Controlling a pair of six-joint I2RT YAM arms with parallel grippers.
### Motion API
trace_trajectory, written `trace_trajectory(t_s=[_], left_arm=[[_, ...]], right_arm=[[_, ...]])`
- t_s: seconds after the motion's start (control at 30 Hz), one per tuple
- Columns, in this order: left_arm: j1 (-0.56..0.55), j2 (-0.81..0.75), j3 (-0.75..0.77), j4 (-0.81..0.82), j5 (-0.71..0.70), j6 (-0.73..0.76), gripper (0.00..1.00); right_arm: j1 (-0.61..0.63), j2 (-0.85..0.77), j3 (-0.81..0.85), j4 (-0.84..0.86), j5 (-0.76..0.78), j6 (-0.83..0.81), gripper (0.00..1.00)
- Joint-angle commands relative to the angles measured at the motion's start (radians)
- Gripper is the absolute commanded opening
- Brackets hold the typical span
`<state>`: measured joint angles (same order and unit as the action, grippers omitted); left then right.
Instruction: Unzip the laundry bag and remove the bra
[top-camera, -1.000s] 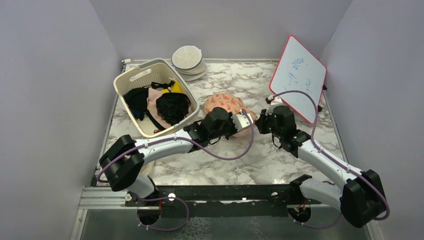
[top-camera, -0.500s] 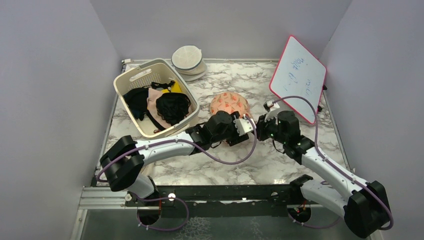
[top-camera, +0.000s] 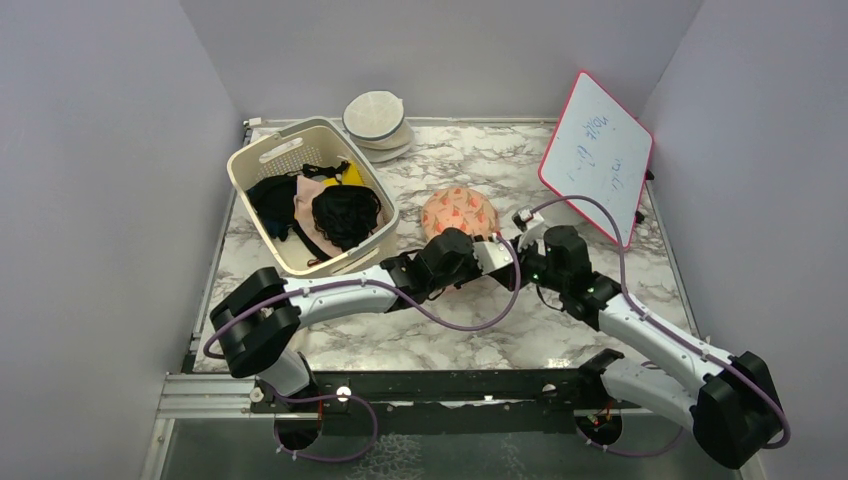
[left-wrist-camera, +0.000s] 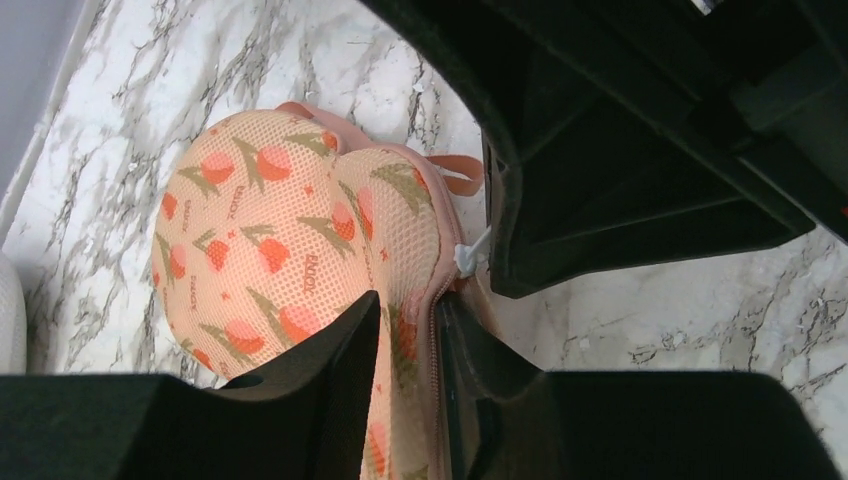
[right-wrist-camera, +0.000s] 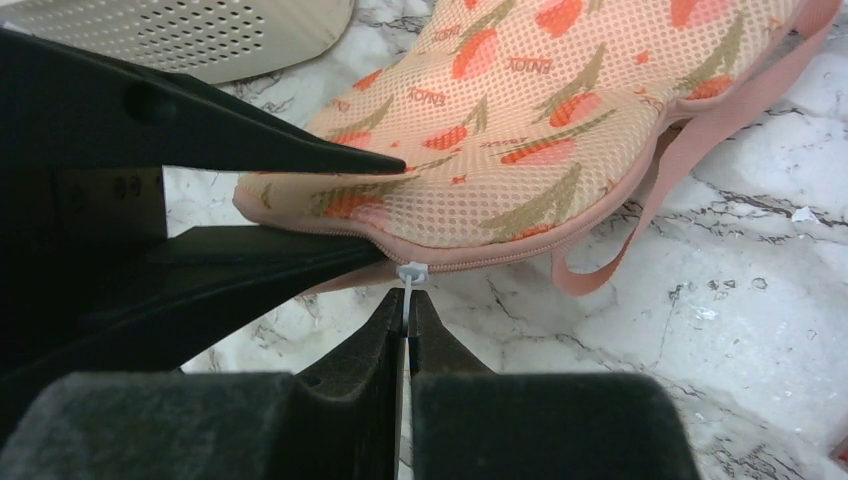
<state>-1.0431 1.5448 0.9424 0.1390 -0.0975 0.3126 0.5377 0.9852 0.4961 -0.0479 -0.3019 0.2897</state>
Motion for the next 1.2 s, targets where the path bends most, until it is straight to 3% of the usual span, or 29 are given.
trace_trajectory(t_s=[0.0,0.23,0.47,0.67,0.8,1.0,1.03,1.17], left_arm=[[-0.009,0.016,0.040,-0.004,-0.067,0.025,0.16],[-0.022,-0.027,0.010,0.006,-0.044,0.072,0.00],[-0.049,-0.077,-0.041,0.042,-0.059,0.137,0.00],[-0.068,-0.076,-0.037,0.029,-0.078,0.149,0.00],[-0.072,-0.075,-0.037,0.027,-0.083,0.151,0.00],[-0.075,-0.052,-0.004,-0.005,-0.069,0.131,0.00],[-0.075,-0.049,0.004,-0.013,-0.069,0.123,0.03],[-0.075,-0.057,-0.002,-0.012,-0.068,0.120,0.35]], right_arm=[[0.020,-0.008,0.021,0.039,-0.021,0.008,0.01],[0.019,0.014,0.032,0.003,0.080,0.056,0.01],[-0.008,0.093,0.079,-0.053,0.204,0.057,0.01],[-0.235,0.170,0.086,-0.004,0.039,0.033,0.01],[-0.251,0.182,0.107,-0.016,-0.007,-0.036,0.01],[-0.248,0.052,0.060,-0.013,-0.103,-0.036,0.01],[-0.247,0.038,0.053,-0.013,-0.113,-0.035,0.01],[-0.229,0.043,0.068,-0.042,-0.147,-0.043,0.01]])
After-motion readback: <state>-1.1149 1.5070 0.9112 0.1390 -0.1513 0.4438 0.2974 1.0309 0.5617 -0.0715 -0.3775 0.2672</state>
